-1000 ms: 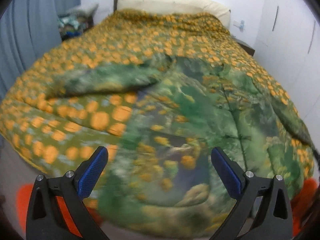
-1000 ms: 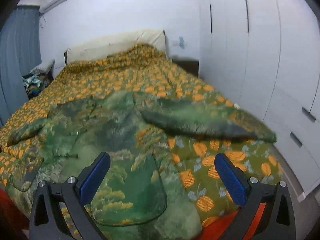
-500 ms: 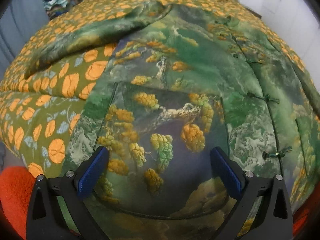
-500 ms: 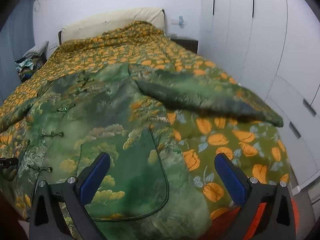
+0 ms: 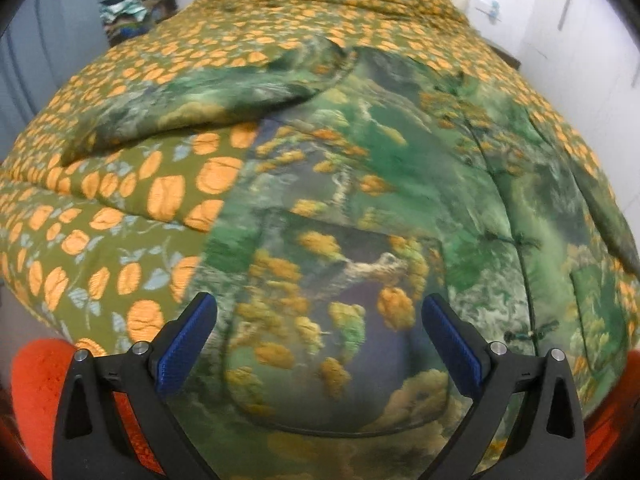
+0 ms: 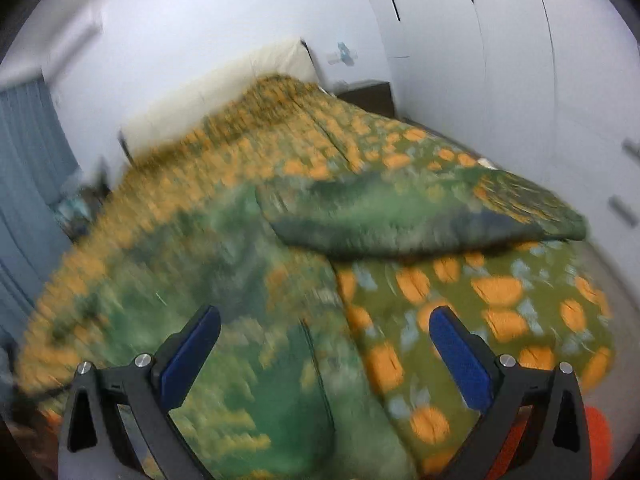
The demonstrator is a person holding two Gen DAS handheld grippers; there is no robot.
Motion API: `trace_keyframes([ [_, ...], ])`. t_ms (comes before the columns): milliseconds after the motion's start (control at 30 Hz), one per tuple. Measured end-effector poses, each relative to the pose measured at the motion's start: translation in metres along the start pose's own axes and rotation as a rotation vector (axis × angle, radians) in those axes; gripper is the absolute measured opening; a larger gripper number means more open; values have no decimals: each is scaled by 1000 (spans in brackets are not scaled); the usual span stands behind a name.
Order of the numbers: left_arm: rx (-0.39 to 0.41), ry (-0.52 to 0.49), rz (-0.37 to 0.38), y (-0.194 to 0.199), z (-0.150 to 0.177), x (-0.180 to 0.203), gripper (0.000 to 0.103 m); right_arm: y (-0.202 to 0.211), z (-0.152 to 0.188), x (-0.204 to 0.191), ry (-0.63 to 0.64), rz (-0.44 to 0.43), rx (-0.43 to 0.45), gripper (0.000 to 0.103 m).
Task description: Fold large clothes
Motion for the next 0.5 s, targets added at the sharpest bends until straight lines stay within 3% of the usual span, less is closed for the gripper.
trace_keyframes([
  [67, 11, 22, 14, 3, -2, -5, 102, -12, -17, 27, -139, -102, -3, 103],
  [100, 16, 37, 30, 4, -3, -6, 102, -21, -22, 46, -202, -99, -8, 103],
  [200, 23, 60, 54, 5, -3, -6, 102, -53, -28, 110, -311, 17, -82, 103],
  [367, -8, 60, 18, -4, 4, -8, 102, -94, -27, 202, -617, 97, -89, 100],
  [400, -16, 64, 13, -6, 5, -8, 102, -96, -29, 212, -673, 101, -62, 95],
  [467, -25, 68, 10, -7, 7, -8, 102, -98, -42, 227, -796, 63, 48, 71],
  [500, -24, 67, 7, -7, 8, -9, 102, -98, -47, 230, -809, 75, 64, 40],
])
Point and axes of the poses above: each gripper's, at about its wrist camera, not at the fingertips, and y roughly against the way its jaws point, x to its right, z to its underside, the point moved 8 cm from there along -y, roughly the way its jaws point, and after that the axes turned 1 degree about y, right-handed, at the moved point
